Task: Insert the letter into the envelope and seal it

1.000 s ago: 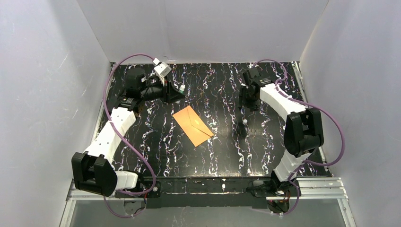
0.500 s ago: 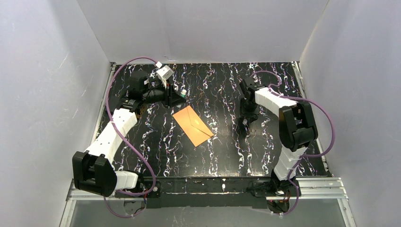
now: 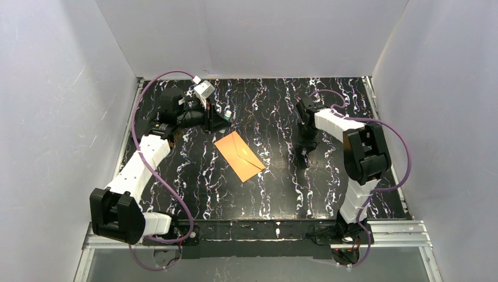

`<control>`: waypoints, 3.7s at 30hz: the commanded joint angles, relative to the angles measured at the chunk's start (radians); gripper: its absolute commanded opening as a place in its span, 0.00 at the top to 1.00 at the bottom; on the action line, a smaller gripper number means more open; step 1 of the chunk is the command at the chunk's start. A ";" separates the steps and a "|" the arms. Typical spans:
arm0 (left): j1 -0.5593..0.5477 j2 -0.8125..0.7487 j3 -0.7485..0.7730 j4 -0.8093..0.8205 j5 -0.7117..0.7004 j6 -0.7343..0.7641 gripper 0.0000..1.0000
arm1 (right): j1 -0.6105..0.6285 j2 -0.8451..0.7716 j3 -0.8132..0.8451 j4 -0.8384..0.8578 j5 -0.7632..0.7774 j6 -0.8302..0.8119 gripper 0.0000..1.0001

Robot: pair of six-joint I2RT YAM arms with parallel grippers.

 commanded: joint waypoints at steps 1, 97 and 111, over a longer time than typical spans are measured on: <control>-0.003 -0.024 0.013 0.009 0.014 0.004 1.00 | 0.001 0.005 0.052 -0.038 -0.021 -0.001 0.72; -0.139 0.123 0.331 -0.570 -0.052 0.686 1.00 | 0.280 -0.066 0.551 0.159 -0.951 0.198 0.93; -0.156 0.143 0.343 -0.460 -0.074 0.610 1.00 | 0.335 -0.002 0.596 -0.009 -0.903 0.118 0.99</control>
